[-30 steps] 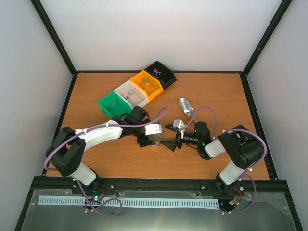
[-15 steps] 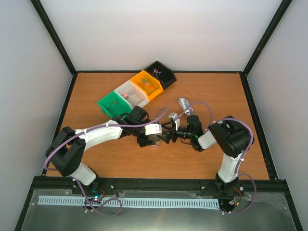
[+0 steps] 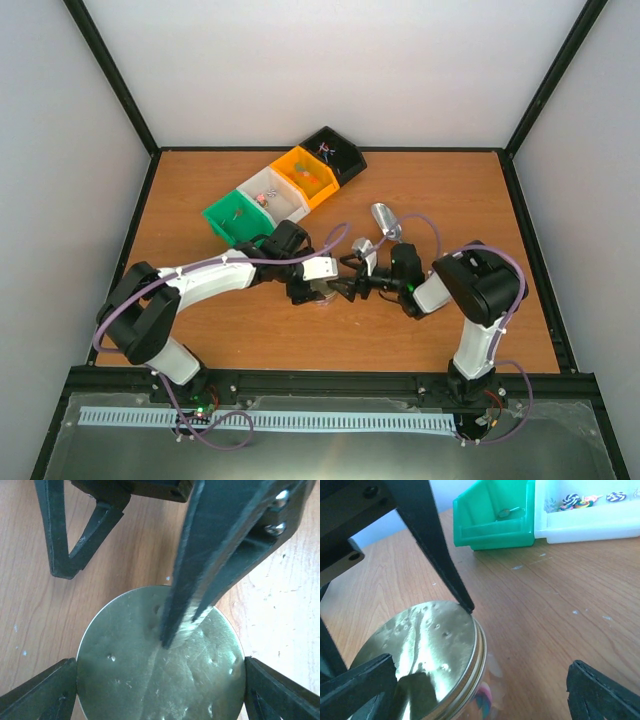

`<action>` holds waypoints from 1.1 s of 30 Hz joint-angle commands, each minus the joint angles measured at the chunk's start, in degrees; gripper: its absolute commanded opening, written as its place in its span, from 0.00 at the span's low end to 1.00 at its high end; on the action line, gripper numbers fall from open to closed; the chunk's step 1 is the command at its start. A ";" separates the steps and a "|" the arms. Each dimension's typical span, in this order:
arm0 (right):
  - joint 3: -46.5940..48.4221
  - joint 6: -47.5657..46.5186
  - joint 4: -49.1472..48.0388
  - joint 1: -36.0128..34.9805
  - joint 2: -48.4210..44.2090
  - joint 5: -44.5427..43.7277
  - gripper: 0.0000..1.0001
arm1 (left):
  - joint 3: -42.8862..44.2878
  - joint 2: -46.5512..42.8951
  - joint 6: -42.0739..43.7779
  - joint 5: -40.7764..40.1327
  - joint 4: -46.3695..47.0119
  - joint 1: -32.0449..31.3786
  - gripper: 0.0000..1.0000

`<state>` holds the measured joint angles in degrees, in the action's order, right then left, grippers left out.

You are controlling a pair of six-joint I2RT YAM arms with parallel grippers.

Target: Pack the candies

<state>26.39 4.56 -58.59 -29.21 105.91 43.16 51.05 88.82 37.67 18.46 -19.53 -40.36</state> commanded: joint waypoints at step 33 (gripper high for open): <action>-6.52 -14.18 -22.84 -13.73 12.76 -19.69 0.79 | 2.07 4.77 -4.82 -1.50 -4.33 -0.20 0.59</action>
<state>21.04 -8.38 -76.99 -41.87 116.27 22.90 53.84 91.50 33.56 18.22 -19.57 -40.62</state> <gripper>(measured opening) 0.856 0.861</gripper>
